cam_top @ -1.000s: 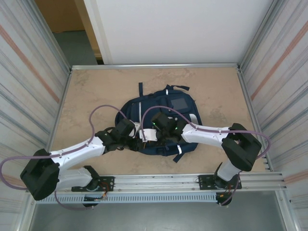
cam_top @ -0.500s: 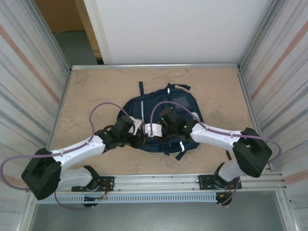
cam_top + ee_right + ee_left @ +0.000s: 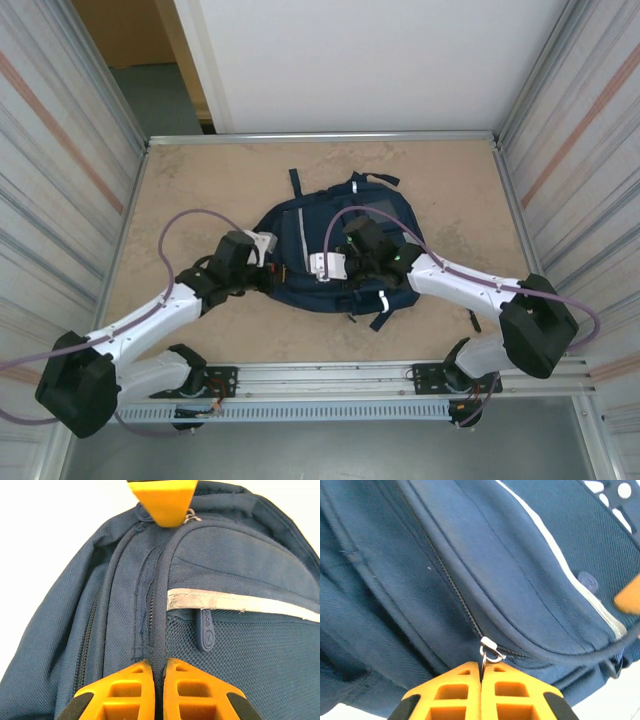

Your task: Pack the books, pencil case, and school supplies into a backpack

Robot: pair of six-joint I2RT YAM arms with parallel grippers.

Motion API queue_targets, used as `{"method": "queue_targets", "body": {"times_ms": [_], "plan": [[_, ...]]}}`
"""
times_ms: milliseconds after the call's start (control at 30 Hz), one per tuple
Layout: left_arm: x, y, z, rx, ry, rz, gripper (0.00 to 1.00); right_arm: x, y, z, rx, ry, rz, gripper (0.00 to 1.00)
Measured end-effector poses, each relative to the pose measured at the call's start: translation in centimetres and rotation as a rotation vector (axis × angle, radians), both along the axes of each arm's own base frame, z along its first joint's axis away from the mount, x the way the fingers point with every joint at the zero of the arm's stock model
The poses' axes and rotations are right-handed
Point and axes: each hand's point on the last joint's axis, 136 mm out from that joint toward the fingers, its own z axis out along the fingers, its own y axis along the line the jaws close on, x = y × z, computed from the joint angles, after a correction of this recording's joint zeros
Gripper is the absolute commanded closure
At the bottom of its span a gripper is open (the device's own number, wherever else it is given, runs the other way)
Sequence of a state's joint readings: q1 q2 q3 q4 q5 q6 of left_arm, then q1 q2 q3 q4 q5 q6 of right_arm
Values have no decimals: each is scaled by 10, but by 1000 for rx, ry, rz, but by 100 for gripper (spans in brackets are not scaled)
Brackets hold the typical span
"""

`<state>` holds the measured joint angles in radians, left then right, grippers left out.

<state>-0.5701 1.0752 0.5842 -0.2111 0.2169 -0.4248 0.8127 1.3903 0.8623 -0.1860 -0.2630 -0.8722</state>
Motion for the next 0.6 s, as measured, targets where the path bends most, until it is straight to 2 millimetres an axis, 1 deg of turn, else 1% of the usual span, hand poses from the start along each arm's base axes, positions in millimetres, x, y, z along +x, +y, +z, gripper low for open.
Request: {"method": "queue_targets", "body": {"times_ms": [133,167,200,267,300,367,433,500,533,600], "plan": [[2,1,-1,-5,7,4,100,1,1,2,2,-17,16,100],[1,0,-2,-5,11,3,100,1,1,2,-1,-25,24,96],[1,0,-2,-6,12,5,100,2,2,2,-4,-38,29,94],[2,0,-1,-2,-2,8,100,7,1,4,-3,-64,21,80],[1,-1,0,-1,-18,9,100,13,-1,4,-4,-70,4,77],[-4,-2,-1,-4,-47,11,100,28,-7,6,14,-44,-51,77],[-10,-6,2,-24,-69,16,100,44,-15,5,40,-14,-98,77],[-19,-8,6,-40,-69,15,100,62,-24,2,42,-29,-144,76],[-26,-9,5,-41,-60,10,100,74,-29,2,42,-50,-174,75],[-37,-13,3,-42,-43,-1,100,93,-38,2,42,-89,-233,68]]}}
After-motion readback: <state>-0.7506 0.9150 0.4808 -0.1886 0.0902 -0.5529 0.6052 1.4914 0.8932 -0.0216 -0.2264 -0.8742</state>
